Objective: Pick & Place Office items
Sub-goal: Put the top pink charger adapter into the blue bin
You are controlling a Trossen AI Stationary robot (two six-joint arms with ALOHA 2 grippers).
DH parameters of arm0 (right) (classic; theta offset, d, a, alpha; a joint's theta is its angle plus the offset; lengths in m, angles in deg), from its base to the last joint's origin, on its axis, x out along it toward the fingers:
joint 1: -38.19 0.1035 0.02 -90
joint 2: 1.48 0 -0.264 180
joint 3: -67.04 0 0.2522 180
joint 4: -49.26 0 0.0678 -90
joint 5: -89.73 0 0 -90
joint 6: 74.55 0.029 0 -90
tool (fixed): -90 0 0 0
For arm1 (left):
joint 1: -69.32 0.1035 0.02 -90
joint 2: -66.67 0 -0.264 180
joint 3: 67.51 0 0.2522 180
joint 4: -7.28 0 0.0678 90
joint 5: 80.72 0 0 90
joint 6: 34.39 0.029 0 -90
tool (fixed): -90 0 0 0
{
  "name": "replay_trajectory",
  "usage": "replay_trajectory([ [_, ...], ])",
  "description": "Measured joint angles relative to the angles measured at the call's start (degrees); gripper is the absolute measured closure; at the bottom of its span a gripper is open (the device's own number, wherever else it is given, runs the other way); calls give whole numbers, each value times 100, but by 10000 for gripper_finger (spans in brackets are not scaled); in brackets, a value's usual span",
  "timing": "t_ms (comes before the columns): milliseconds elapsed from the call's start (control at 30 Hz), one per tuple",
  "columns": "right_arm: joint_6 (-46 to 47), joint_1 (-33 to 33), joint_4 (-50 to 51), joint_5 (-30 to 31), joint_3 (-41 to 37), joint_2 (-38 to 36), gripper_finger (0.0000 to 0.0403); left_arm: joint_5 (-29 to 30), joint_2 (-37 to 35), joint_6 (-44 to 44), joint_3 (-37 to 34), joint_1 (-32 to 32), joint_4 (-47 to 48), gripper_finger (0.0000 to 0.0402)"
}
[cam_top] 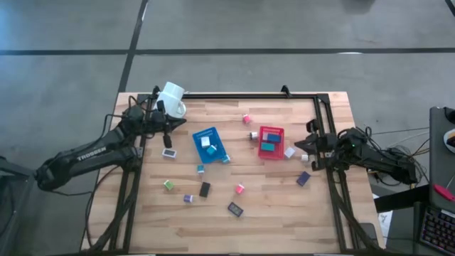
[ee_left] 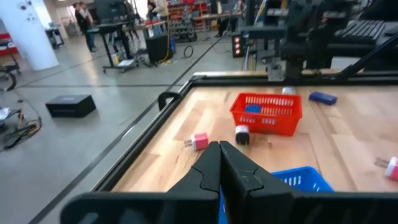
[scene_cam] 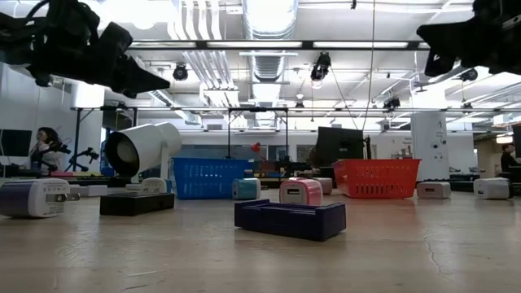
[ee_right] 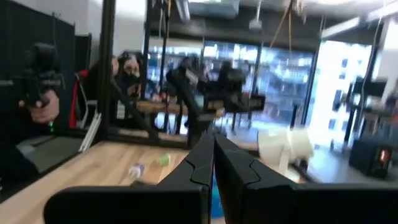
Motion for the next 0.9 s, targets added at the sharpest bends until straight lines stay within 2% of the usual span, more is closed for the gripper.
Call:
replay_trajectory([
  [100,-31,0,-145,124,-84,24,394,326,155,4,111,-15,158,399],
  [200,41,3,-157,136,-115,115,394,702,575,-162,659,-78,984,400],
  [433,57,5,-199,166,-126,204,394,746,2574,-154,2352,-447,2196,400],
  [633,124,5,-187,169,-126,204,394,746,4099,307,3946,-714,2534,387],
  [767,323,5,-152,190,-126,204,394,742,5088,814,4996,-908,2851,367],
  [900,358,3,-134,297,-126,204,394,877,6037,1054,6172,-1062,3461,329],
])
